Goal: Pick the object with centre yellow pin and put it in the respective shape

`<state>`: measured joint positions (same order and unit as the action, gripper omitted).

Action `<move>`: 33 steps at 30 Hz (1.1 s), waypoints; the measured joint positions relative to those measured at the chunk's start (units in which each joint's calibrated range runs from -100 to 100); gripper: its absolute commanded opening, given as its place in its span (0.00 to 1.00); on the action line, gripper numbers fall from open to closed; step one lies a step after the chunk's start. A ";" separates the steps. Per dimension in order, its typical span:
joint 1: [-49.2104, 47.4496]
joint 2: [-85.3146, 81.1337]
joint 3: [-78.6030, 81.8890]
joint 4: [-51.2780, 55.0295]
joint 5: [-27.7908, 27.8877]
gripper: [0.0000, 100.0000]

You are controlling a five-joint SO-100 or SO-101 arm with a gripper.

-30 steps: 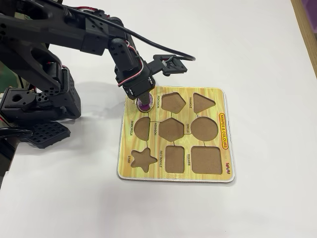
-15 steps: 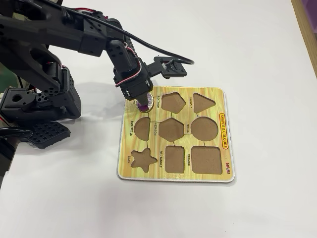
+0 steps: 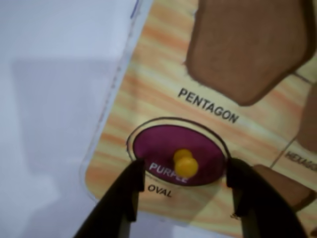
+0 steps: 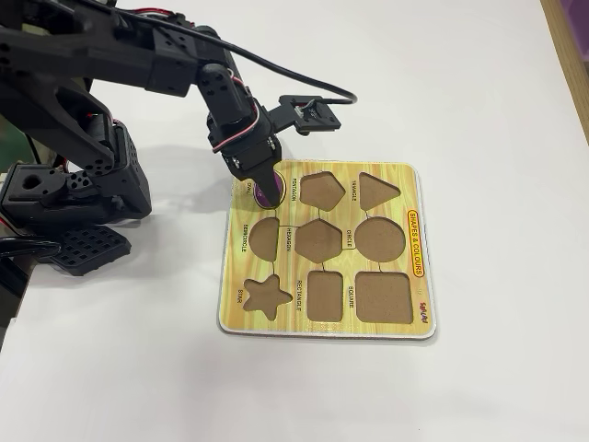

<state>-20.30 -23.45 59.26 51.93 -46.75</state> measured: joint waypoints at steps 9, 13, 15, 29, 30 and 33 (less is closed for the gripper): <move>0.00 -9.28 0.63 0.00 -0.16 0.20; 0.28 -12.71 0.63 0.00 -0.16 0.20; 0.28 -14.26 0.63 0.00 -0.16 0.20; 2.06 -21.82 0.72 0.00 -0.16 0.20; 1.87 -22.16 0.72 0.00 -0.16 0.20; 2.15 -23.37 0.72 0.00 -0.52 0.20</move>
<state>-18.15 -46.82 59.98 51.93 -47.27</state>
